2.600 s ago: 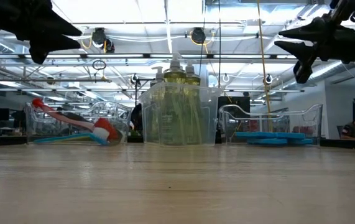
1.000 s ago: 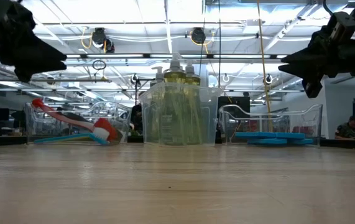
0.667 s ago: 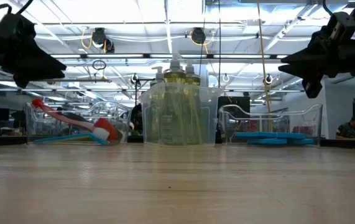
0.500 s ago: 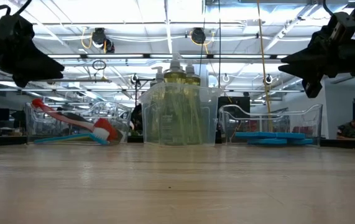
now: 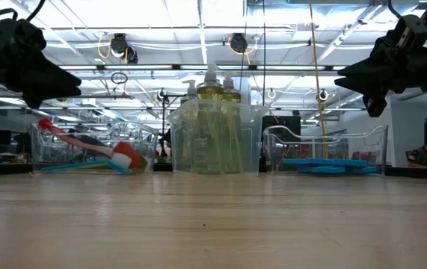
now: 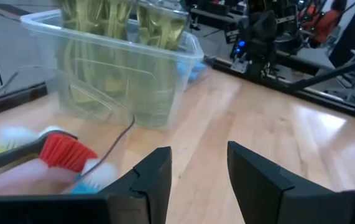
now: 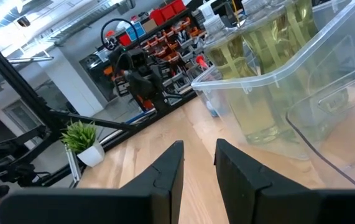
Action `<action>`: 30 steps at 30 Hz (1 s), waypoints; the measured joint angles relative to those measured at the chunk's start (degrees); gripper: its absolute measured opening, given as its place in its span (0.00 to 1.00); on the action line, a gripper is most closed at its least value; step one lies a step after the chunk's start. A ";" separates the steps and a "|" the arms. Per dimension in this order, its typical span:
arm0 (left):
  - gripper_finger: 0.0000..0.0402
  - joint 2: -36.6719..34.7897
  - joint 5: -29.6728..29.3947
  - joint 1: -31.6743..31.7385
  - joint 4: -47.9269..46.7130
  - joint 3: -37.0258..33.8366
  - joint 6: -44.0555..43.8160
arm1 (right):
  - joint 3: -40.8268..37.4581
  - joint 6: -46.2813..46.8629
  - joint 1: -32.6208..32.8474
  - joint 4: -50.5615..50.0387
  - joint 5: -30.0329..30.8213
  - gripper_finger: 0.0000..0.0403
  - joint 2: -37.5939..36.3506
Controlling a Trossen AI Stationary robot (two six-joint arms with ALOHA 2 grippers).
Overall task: Pick & Place Kitchen Sink Supplies
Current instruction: Return to Home Position
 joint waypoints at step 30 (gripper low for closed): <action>0.39 0.17 1.36 0.75 0.93 0.04 -0.61 | 0.09 -4.34 0.00 -2.15 -1.42 0.20 0.02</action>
